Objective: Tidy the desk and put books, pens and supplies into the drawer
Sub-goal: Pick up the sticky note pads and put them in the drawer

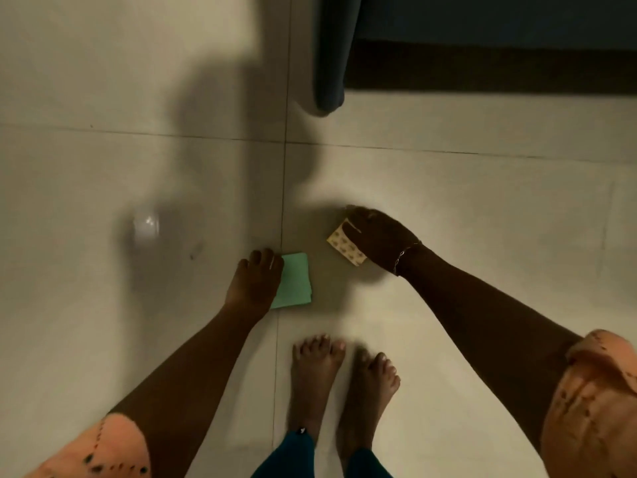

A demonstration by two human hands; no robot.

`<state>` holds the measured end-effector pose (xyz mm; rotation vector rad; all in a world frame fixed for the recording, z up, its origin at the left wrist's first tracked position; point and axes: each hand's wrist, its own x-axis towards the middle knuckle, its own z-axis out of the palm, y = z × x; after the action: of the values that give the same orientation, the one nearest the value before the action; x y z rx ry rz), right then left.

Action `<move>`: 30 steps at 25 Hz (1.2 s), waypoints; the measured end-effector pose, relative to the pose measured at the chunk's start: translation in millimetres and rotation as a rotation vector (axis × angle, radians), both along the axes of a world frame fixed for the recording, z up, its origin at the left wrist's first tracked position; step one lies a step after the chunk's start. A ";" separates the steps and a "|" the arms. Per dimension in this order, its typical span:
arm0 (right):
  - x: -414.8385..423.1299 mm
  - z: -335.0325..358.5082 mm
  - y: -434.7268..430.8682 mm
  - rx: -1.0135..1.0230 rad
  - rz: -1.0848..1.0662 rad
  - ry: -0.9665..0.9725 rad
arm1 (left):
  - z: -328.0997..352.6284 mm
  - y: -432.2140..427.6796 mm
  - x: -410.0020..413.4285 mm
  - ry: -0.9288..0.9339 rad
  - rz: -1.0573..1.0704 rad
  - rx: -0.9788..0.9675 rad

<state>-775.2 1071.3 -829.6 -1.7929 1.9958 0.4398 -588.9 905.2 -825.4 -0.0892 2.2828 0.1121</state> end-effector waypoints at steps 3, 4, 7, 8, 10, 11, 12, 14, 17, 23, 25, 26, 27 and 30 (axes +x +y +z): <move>-7.9 -21.5 1.6 -0.070 -0.017 -0.009 | -14.9 4.7 -3.3 0.126 -0.025 -0.042; -8.7 -27.4 1.7 -0.062 -0.009 -0.020 | -17.3 5.8 -4.0 0.151 -0.019 -0.054; -11.2 -26.6 -6.0 -0.035 -0.018 0.013 | -24.1 6.1 -4.2 0.142 0.051 -0.075; -9.6 -26.1 -4.4 -0.034 -0.041 0.033 | -23.5 6.1 -6.2 0.127 0.074 -0.078; -5.3 -29.2 2.4 -0.018 -0.105 0.022 | -27.1 4.7 -9.5 0.102 0.100 -0.092; -2.4 -27.6 5.4 -0.017 -0.134 -0.006 | -23.9 4.1 -13.8 0.107 0.108 -0.103; 0.2 -22.1 8.5 -0.036 -0.163 0.003 | -15.5 2.9 -16.7 0.072 0.152 -0.108; -1.1 -3.0 11.5 -0.050 -0.225 -0.035 | 0.0 4.4 -16.8 0.016 0.314 -0.099; 18.3 39.9 25.9 -0.026 -0.403 -0.040 | 46.8 15.3 -3.9 0.004 0.491 0.007; 54.7 197.0 50.6 -0.136 -0.583 -0.073 | 214.0 52.9 3.3 0.267 0.726 0.181; 56.8 263.5 61.5 -0.159 -0.648 -0.072 | 279.4 62.9 -7.1 0.282 0.729 0.215; 56.8 292.3 65.5 -0.190 -0.666 -0.059 | 306.8 66.8 -11.9 0.270 0.699 0.215; 56.9 320.6 66.9 -0.238 -0.660 -0.054 | 330.9 67.6 -15.0 0.266 0.658 0.205; 50.9 417.5 67.7 -0.409 -0.616 0.026 | 413.0 56.3 -17.3 0.389 0.638 0.213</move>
<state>-724.3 1139.0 -412.1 -1.2522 2.6447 -0.1504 -606.1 961.5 -412.5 -0.7372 2.5251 0.7569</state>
